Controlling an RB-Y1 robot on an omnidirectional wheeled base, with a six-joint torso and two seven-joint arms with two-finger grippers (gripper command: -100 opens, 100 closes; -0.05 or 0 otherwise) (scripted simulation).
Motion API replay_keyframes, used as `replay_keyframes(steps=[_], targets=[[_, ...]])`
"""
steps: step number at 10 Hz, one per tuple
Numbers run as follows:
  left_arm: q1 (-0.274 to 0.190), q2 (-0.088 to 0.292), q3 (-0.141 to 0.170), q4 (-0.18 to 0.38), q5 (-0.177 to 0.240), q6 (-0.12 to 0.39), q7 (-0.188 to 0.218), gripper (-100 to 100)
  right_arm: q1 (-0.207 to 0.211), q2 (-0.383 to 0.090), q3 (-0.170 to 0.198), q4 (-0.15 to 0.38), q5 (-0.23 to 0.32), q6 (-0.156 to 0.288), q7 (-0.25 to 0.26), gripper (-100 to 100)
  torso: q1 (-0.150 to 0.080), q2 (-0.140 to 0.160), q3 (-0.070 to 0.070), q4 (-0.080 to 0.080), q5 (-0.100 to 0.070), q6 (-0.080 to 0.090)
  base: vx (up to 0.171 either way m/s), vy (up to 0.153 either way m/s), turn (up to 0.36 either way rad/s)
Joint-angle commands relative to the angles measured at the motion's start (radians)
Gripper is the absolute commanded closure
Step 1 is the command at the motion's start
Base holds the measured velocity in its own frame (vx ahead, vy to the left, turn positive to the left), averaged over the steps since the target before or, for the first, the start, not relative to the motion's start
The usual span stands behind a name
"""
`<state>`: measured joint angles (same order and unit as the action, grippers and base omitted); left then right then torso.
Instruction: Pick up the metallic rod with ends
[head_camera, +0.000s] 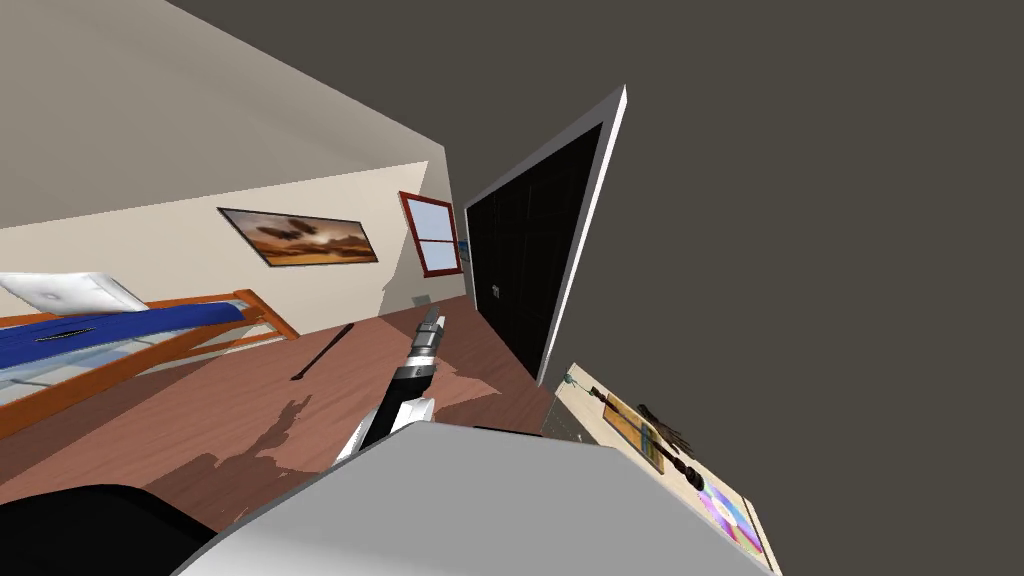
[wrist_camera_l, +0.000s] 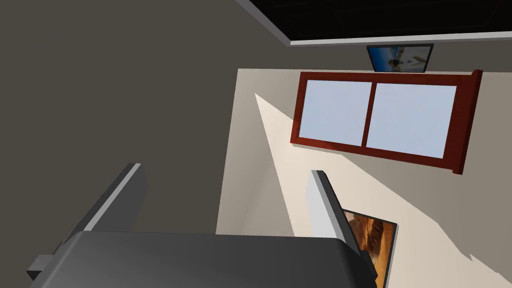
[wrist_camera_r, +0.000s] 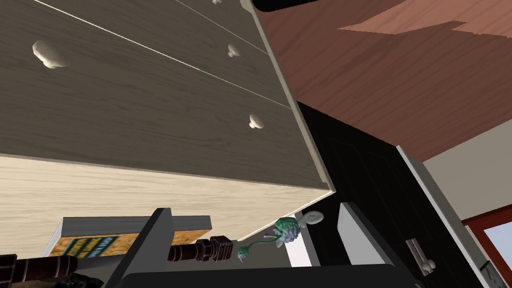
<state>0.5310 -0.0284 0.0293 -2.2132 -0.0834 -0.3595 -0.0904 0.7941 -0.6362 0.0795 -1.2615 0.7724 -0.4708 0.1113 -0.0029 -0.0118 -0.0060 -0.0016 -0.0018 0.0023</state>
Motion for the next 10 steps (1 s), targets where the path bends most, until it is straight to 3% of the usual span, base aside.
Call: replay_keyframes(steps=[1, 2, 3, 6, 8, 10], targets=[[0.0, 0.0, 0.0, 0.0, 0.0, 0.0, 0.0, 0, 0.009, -0.023, 0.002, 0.05, 0.044, 0.004, 0.007, -100, 0.0, 0.0, 0.0, 0.0, 0.0, 0.0, 0.037, -0.042, 0.391], [0.0, 0.0, 0.0, 0.0, 0.0, 0.0, 0.0, 0, 0.02, -0.047, 0.001, 0.106, 0.074, 0.005, 0.009, -100, -0.001, 0.0, 0.0, 0.0, 0.0, -0.001, 0.047, -0.054, 0.467], [0.0, 0.0, 0.0, 0.0, 0.0, 0.0, 0.0, 0, 0.02, -0.047, 0.001, 0.106, 0.079, 0.005, 0.009, -100, -0.002, -0.001, -0.001, 0.0, 0.0, -0.001, 0.037, -0.053, 0.208], [0.0, 0.0, 0.0, 0.0, 0.0, 0.0, 0.0, 0, 0.044, -0.11, 0.0, 0.23, 0.173, 0.003, 0.017, -100, -0.002, -0.002, -0.001, 0.0, 0.0, -0.001, 0.045, -0.062, 0.4], [0.0, 0.0, 0.0, 0.0, 0.0, 0.0, 0.0, 0, 0.044, -0.11, 0.0, 0.234, 0.173, 0.003, 0.017, -100, -0.001, -0.002, -0.001, 0.0, -0.001, -0.001, 0.032, -0.04, 0.216], [0.0, 0.0, 0.0, 0.0, 0.0, 0.0, 0.0, 0, 0.053, -0.141, 0.003, 0.306, 0.226, -0.001, 0.022, -100, 0.002, -0.001, -0.001, 0.0, 0.001, 0.0, 0.032, -0.035, 0.309]])
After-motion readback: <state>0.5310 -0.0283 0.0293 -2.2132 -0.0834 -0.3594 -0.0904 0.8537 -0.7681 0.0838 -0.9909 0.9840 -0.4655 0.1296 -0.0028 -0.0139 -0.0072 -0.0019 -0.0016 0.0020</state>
